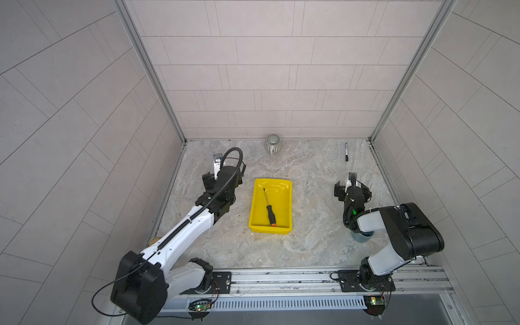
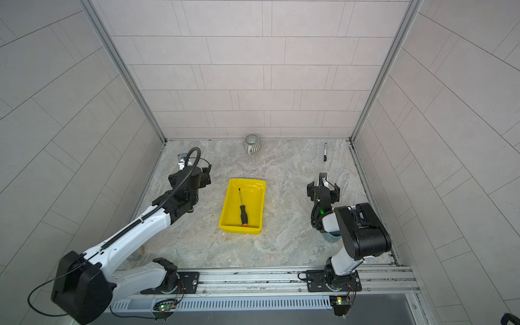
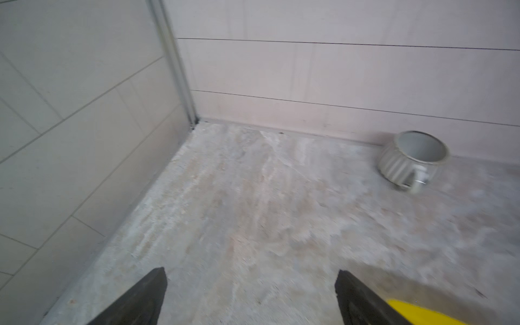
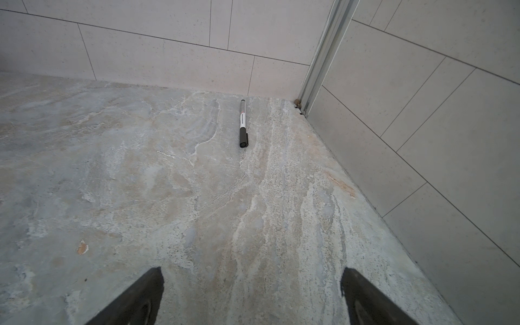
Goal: Put the screwdriver in the bin
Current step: Reset both arms
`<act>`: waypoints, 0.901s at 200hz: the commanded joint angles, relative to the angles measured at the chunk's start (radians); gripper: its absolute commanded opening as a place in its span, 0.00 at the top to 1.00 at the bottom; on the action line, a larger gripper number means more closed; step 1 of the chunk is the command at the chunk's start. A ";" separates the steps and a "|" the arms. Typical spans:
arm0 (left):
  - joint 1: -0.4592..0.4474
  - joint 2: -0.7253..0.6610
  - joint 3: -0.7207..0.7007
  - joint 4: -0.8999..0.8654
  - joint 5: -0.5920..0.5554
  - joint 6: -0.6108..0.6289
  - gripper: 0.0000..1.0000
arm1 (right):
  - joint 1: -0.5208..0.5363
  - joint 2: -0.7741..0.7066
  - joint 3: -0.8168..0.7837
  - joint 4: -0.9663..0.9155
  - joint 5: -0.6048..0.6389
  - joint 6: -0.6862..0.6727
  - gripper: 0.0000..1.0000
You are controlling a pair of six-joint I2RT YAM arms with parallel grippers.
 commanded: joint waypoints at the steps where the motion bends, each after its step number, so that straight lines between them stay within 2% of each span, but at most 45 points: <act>1: 0.087 0.114 -0.029 0.106 -0.001 0.131 0.00 | -0.003 0.007 0.006 0.019 0.010 -0.001 0.00; 31: 0.167 0.173 -0.096 0.262 0.076 0.219 0.00 | -0.003 0.007 0.008 0.019 0.010 -0.001 0.00; 54: 0.229 0.192 -0.191 0.432 0.176 0.278 0.00 | -0.003 0.007 0.007 0.019 0.010 0.000 0.00; 96: 0.256 0.211 -0.293 0.552 0.213 0.223 0.00 | -0.003 0.007 0.008 0.018 0.010 -0.001 0.01; 135: 0.259 0.265 -0.285 0.588 0.179 0.239 0.00 | -0.003 0.007 0.007 0.019 0.009 0.000 0.00; 155: 0.269 0.293 -0.369 0.760 0.116 0.208 0.00 | -0.003 0.007 0.007 0.019 0.010 0.000 0.01; 164: 0.284 0.326 -0.437 0.952 0.162 0.229 0.00 | -0.003 0.007 0.008 0.019 0.010 0.000 0.00; 180: 0.295 0.384 -0.496 1.126 0.209 0.244 0.00 | -0.004 0.007 0.008 0.019 0.010 -0.001 0.00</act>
